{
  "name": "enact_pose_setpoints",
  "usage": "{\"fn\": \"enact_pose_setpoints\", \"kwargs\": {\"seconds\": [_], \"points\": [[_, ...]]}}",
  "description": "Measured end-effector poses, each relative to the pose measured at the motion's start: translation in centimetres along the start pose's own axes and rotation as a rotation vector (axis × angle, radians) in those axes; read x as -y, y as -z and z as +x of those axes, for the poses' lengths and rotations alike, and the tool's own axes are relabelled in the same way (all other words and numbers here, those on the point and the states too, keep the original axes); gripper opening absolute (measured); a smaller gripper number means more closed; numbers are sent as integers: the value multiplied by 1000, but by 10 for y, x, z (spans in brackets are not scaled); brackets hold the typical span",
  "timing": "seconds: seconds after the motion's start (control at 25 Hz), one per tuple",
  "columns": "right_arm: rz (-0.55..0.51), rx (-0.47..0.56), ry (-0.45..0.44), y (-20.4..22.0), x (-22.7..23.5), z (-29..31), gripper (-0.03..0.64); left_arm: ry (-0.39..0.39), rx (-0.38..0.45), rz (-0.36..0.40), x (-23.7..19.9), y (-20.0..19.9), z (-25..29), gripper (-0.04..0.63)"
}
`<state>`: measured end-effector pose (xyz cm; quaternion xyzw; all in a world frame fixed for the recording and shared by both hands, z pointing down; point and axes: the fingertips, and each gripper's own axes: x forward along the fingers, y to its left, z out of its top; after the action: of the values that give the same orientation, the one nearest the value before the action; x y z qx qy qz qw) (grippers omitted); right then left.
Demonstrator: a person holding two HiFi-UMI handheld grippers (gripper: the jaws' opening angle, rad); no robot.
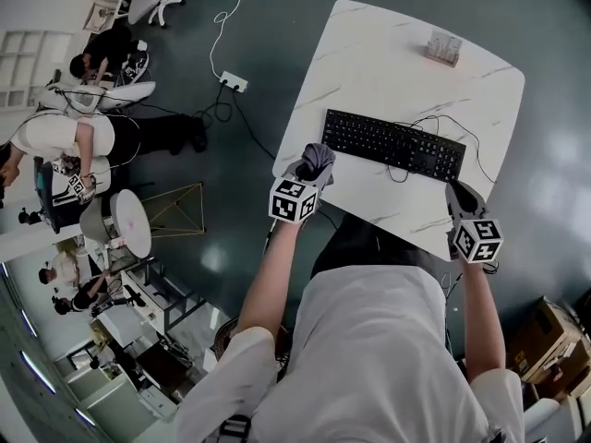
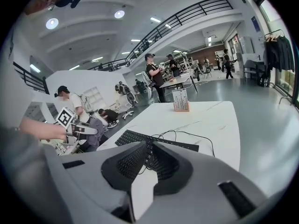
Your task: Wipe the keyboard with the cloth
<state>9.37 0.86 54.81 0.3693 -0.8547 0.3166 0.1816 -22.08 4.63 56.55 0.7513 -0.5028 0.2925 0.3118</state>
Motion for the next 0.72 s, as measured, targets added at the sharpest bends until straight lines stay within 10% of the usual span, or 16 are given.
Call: {"fn": "enact_pose_setpoints", "kwargs": {"seconds": [0.48, 0.72], "points": [[50, -62, 56, 20, 6, 17, 57, -1, -188, 19, -46, 45, 44, 118], [91, -107, 103, 37, 21, 31, 57, 25, -320, 216, -60, 65, 65, 118]]}}
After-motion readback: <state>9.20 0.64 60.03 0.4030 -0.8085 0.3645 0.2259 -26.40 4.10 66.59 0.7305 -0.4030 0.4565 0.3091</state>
